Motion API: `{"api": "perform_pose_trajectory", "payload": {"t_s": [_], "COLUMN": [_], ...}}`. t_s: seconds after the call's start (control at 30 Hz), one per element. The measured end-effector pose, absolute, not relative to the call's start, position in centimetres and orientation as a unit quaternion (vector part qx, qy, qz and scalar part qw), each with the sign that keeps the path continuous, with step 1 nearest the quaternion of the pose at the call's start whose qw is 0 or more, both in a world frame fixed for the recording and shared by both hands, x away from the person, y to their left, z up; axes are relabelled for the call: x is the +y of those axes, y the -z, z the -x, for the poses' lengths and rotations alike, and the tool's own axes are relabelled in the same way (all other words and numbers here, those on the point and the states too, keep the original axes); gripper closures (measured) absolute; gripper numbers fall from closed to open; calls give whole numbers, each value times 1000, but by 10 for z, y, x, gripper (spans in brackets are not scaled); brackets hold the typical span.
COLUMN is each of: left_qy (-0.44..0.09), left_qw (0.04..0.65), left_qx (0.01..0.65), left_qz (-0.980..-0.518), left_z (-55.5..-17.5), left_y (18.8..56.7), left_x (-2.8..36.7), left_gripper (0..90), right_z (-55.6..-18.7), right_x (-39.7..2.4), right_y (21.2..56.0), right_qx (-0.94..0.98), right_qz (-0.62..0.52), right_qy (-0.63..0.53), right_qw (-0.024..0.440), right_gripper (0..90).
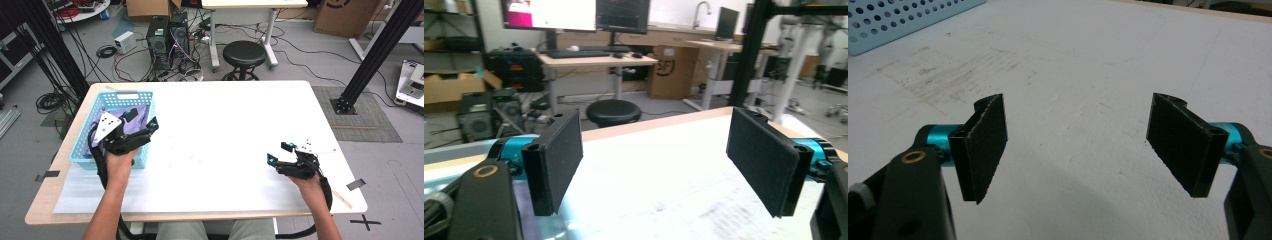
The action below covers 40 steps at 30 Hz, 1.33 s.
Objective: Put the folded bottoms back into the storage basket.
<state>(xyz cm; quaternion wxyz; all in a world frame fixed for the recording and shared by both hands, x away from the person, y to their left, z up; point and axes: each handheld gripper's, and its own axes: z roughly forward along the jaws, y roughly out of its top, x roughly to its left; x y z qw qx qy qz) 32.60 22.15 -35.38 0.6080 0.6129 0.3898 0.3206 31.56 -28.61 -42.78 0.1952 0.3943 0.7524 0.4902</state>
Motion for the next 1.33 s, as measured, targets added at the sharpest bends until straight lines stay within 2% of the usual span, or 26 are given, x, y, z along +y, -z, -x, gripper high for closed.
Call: {"api": "perform_pose_trajectory", "payload": {"t_s": [0.8,1.33], "left_qy": [-269,-244], "left_qw": [597,586], "left_qx": [338,339], "left_qz": [-676,-694], "left_z": [-321,-326], "left_y": [409,424], "left_x": [135,122], "left_gripper": [228,228], "right_z": [-313,-313], "right_x": [-290,-294], "right_y": [433,436], "right_qx": [746,742], "right_qz": [-407,-414], "right_qy": [-488,-489], "right_qw": [199,200], "right_gripper": [245,245]}}
